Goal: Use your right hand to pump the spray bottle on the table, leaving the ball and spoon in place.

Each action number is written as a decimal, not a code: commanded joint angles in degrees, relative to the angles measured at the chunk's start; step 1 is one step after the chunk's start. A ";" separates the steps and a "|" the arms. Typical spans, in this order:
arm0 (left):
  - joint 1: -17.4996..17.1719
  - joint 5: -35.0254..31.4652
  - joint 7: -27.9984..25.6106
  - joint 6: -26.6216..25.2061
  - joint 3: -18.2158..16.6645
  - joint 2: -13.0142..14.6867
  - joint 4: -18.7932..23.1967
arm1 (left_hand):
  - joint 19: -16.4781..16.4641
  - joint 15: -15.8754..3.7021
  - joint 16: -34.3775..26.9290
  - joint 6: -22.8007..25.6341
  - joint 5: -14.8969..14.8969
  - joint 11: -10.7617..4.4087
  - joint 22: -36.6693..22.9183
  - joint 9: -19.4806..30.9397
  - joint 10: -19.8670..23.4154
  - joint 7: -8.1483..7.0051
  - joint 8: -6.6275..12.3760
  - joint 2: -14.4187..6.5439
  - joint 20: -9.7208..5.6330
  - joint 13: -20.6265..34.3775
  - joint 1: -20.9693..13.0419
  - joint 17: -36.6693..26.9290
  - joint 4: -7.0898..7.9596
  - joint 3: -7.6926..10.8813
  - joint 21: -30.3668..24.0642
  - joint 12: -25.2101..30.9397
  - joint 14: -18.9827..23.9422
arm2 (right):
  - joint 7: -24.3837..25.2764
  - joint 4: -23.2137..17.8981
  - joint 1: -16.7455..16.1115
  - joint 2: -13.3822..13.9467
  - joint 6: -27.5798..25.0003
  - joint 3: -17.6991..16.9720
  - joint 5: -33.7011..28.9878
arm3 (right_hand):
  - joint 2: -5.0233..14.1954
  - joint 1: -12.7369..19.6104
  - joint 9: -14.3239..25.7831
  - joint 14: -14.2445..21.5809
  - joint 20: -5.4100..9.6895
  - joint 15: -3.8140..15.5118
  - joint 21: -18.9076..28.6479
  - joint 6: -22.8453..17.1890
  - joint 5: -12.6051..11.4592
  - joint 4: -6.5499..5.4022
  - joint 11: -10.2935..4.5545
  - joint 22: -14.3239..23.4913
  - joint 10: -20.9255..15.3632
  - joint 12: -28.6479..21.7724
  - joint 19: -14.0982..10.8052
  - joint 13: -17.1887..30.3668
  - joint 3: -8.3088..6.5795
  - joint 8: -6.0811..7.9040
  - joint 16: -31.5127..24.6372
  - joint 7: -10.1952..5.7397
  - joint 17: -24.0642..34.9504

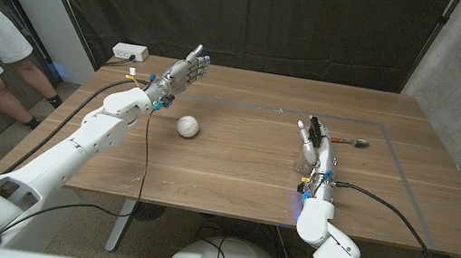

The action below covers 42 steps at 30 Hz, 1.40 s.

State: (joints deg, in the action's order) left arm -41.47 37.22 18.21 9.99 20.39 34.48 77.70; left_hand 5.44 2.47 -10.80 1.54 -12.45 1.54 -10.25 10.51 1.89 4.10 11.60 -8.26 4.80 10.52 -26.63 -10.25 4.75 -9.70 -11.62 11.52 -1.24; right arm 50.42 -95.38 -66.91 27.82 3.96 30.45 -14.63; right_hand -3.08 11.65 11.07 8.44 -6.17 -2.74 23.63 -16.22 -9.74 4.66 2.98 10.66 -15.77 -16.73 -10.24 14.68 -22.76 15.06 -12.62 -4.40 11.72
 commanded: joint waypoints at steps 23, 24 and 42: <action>2.40 -0.67 1.74 -0.10 0.85 -1.18 -2.94 | 0.11 0.32 0.02 0.40 0.15 -0.05 -0.30 0.29 0.44 0.08 -0.25 0.13 -0.13 0.34 -0.33 -0.25 0.31 -0.18 -0.14 0.11 -0.07 | -2.23 -2.06 -2.80 0.87 2.12 -3.23 3.84 | -1.53 -1.33 0.25 2.85 -2.75 1.00 -0.93 -3.19 -0.47 0.26 -3.92 -0.07 -3.37 -0.40 -1.14 -1.86 1.99 -0.15 0.32 -2.59 -0.77; 2.39 -0.70 1.64 -0.20 0.85 -1.17 -2.89 | 0.12 0.32 0.02 0.44 0.15 -0.04 -0.30 0.29 0.44 0.11 -0.23 0.13 -0.10 0.34 -0.34 -0.25 0.31 -0.18 -0.13 0.11 -0.08 | -2.28 -2.17 -2.88 0.96 2.35 -3.29 3.81 | -1.55 -1.31 0.24 2.90 -2.77 0.99 -0.93 -3.29 -0.47 0.30 -3.94 -0.08 -3.20 -0.30 -1.24 -1.92 2.01 -0.16 0.34 -2.70 -0.79; 1.66 -0.90 0.55 -0.90 0.74 -0.81 -1.53 | 0.15 0.25 0.02 0.53 0.16 0.13 -0.30 0.29 0.52 -0.07 -0.21 0.10 -0.07 0.34 -0.49 -0.25 0.34 -0.17 -0.14 0.13 -0.06 | -7.02 -3.57 -3.56 2.11 2.75 -4.22 6.99 | -2.27 -1.95 0.14 1.01 -5.91 -2.48 -2.90 0.22 -0.62 0.78 -0.18 -0.12 0.07 1.92 -0.30 -3.35 3.26 -2.79 1.90 -2.61 -1.13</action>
State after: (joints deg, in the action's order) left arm -39.33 36.48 19.42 9.62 21.15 33.37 75.22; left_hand 5.44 2.47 -10.80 1.86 -12.45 1.54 -10.25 10.52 1.89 3.78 11.60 -8.25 4.81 10.52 -26.62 -10.25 4.75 -9.70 -11.62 11.52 -1.24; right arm 45.60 -98.62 -69.92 29.48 6.25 26.85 -9.53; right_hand -5.03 9.70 11.06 9.72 -11.39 -4.71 20.97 -16.65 -9.97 5.30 2.57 10.40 -15.97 -15.04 -10.72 11.37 -19.75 12.69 -11.01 -7.09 10.59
